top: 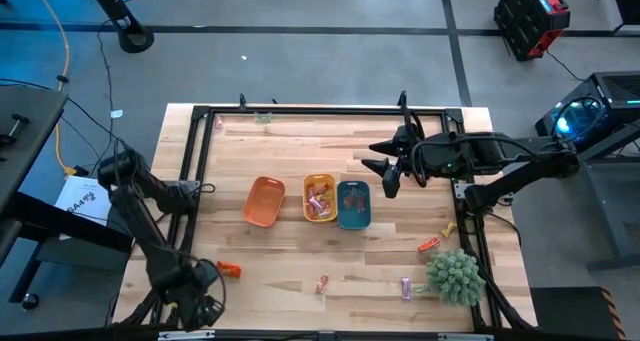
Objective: Sort candy
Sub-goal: Put the yellow candy into the yellow bin
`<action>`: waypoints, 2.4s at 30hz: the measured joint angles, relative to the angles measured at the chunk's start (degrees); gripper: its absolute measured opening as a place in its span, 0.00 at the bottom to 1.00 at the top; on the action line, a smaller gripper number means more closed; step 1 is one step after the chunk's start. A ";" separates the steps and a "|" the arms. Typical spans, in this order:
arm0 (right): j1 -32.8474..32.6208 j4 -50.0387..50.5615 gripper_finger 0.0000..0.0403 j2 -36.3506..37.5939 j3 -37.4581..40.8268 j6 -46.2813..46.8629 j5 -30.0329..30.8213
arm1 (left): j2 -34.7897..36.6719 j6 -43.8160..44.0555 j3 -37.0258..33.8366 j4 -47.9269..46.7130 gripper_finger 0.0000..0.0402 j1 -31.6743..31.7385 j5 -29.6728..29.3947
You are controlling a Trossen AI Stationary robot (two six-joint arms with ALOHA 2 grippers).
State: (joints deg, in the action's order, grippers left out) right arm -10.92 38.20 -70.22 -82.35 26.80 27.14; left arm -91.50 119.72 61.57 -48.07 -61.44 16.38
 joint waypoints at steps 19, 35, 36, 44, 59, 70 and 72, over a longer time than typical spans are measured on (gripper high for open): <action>0.03 1.93 0.53 -0.49 -0.02 -0.29 -0.66 | -5.25 -11.16 0.19 2.05 0.49 8.55 1.37; 0.04 3.21 0.53 -0.50 -0.02 -1.30 -0.72 | -8.87 4.79 -0.09 9.42 0.50 0.82 5.45; 0.04 3.22 0.53 -0.50 -0.02 -1.28 -0.72 | -9.69 4.97 -0.10 10.01 0.50 0.84 5.38; 0.04 3.19 0.53 -0.50 -0.02 -1.20 -0.72 | -15.47 8.12 0.00 13.74 0.50 0.89 5.48; 0.04 3.16 0.53 -0.50 0.00 -1.20 -0.74 | -16.16 6.49 0.12 7.45 0.43 3.73 4.92; 0.03 3.19 0.53 -0.50 0.00 -1.33 -0.74 | -16.18 0.15 -0.03 6.77 0.29 5.35 2.33; 0.00 3.35 0.53 -0.50 0.00 -1.33 -1.02 | -16.18 -0.54 -0.03 7.43 0.19 5.17 1.48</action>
State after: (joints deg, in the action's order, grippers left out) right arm -10.92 41.55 -70.72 -82.35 25.47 26.11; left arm -107.68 119.17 61.54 -40.64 -56.27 17.86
